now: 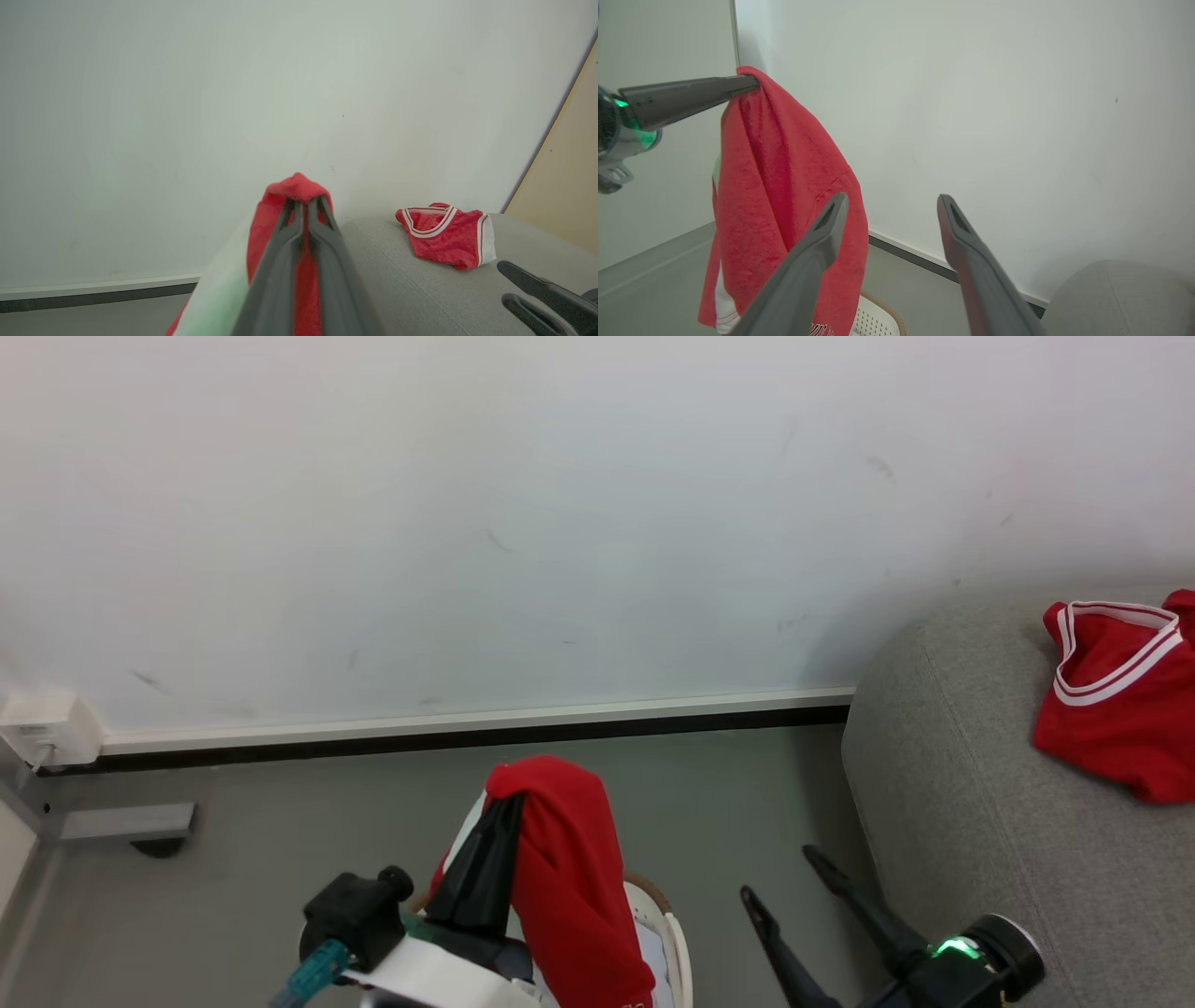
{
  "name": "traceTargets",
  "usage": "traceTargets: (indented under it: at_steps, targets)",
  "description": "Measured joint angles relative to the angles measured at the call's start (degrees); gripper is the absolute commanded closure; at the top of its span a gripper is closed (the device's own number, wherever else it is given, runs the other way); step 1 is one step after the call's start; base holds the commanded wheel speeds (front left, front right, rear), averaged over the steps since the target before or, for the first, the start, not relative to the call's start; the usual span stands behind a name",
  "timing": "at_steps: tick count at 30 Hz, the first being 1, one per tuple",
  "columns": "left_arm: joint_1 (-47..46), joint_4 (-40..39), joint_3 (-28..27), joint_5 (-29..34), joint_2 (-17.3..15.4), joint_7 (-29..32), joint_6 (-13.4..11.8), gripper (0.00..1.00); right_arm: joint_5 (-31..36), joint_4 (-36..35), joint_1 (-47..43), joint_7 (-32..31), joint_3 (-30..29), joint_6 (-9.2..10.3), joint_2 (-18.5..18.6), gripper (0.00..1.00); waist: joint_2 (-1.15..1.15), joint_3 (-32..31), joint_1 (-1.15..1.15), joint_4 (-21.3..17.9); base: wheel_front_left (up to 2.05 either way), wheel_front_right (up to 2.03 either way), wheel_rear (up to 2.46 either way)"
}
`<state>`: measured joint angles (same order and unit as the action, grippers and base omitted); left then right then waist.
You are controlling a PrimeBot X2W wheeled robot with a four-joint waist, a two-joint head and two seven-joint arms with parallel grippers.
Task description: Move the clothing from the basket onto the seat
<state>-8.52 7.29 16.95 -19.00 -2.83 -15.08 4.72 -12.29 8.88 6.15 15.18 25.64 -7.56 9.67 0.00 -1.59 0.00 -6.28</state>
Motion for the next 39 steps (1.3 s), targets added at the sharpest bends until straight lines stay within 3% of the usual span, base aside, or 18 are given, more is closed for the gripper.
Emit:
traceTargets:
  at_steps: [9,26,27,28,29,30,38,39]
  targets:
    - [-1.2,-1.6,5.5,-1.1,0.0,0.6,-0.7,1.00,-2.0,2.8,7.6,0.0,12.6,0.00,-0.3,0.00,0.00,0.0,0.00,0.9,0.00,0.00,0.00]
    - [-2.4,-2.7,16.6,-4.4,0.0,3.6,-0.2,1.00,-2.3,9.7,12.6,0.0,14.5,0.01,-3.1,0.00,0.00,0.5,0.00,2.2,0.00,0.00,0.00]
    - [-2.4,-2.9,16.9,-4.5,0.0,3.7,-0.2,1.00,-2.3,10.1,12.7,0.0,14.4,0.00,-3.1,0.15,0.00,0.5,0.00,2.3,0.00,0.00,0.00]
    - [-2.4,-3.1,17.2,-4.7,0.0,3.9,-0.2,1.00,-2.3,10.5,12.7,0.0,14.1,0.00,-3.3,0.57,0.00,0.5,0.00,2.3,0.00,0.00,0.00]
    - [-2.4,-3.2,17.3,-4.8,0.0,4.0,-0.2,1.00,-2.3,11.0,12.7,0.0,13.7,0.00,-3.4,0.71,0.00,0.5,0.00,2.3,0.00,0.00,0.00]
    - [-2.4,-3.4,17.4,-5.0,0.0,4.0,-0.2,1.00,-2.3,11.5,12.7,0.0,13.5,0.00,-3.5,1.00,0.00,0.4,0.00,2.4,0.00,0.00,0.00]
    - [-2.5,-3.6,17.4,-5.5,-0.5,4.0,-0.6,1.00,-2.4,13.0,12.9,0.0,12.5,0.00,-3.9,1.00,0.00,0.3,0.00,2.5,0.00,0.00,0.00]
    - [-2.5,-3.5,17.4,-5.5,-0.6,3.9,-0.6,0.96,-2.4,13.0,12.9,0.0,12.3,0.00,-4.0,1.00,0.00,0.3,0.00,2.5,0.00,0.00,0.00]
